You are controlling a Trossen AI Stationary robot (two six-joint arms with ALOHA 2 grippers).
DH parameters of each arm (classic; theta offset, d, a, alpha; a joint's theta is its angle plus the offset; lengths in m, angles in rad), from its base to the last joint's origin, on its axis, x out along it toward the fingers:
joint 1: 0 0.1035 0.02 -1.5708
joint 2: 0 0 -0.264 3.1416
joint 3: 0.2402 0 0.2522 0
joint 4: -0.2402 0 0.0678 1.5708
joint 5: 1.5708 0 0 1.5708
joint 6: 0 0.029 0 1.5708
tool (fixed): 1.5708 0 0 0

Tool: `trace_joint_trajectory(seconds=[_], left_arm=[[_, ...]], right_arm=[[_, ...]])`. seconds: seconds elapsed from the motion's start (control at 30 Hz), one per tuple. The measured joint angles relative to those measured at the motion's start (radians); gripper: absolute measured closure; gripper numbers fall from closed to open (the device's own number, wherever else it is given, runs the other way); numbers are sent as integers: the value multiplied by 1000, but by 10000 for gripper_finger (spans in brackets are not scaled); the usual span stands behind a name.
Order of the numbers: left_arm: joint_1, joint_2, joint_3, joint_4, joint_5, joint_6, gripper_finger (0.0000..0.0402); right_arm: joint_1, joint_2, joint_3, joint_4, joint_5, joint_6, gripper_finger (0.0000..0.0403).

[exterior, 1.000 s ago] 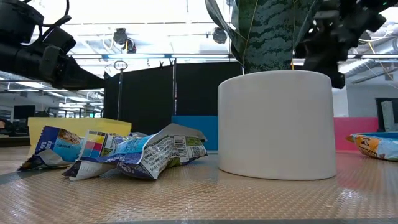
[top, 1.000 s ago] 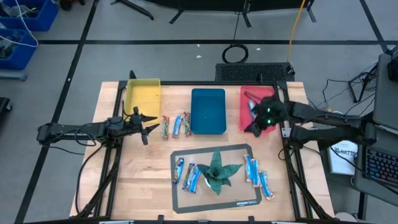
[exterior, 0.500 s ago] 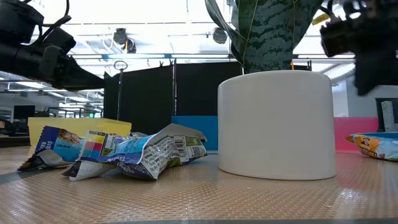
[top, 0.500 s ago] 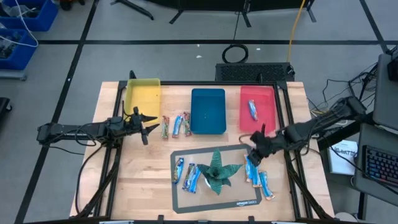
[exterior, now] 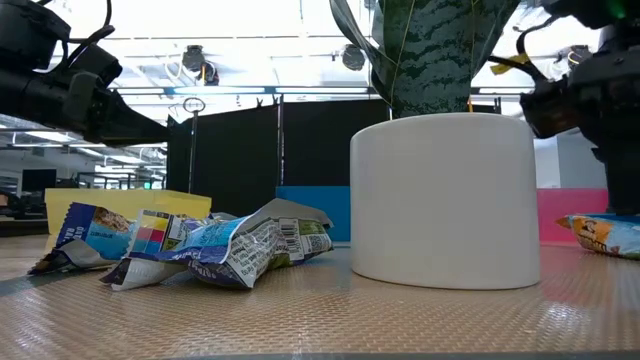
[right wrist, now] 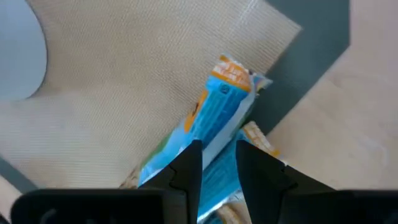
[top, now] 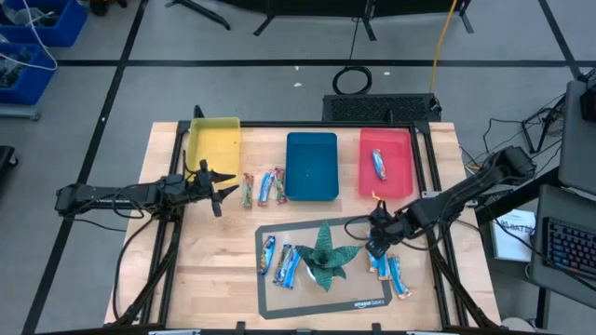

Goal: Pick and place Granola Bars by type
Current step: Put the yellow granola bar into the pink bin

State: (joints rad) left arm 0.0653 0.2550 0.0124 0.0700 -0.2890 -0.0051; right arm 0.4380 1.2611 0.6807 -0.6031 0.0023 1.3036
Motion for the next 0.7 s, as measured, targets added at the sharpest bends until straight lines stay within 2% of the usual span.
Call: trace_joint_trajectory(seconds=[0.47,0.53,0.63,0.7], left_arm=[[0,0,0,0,0,0,229],[0,0,0,0,0,0,229],[0,0,0,0,0,0,229],[0,0,0,0,0,0,229]], right_arm=[[0,50,0,21,-2,-14,319],[0,51,0,22,0,-31,337],[1,51,0,36,31,-81,387],[2,51,0,54,52,-111,396]])
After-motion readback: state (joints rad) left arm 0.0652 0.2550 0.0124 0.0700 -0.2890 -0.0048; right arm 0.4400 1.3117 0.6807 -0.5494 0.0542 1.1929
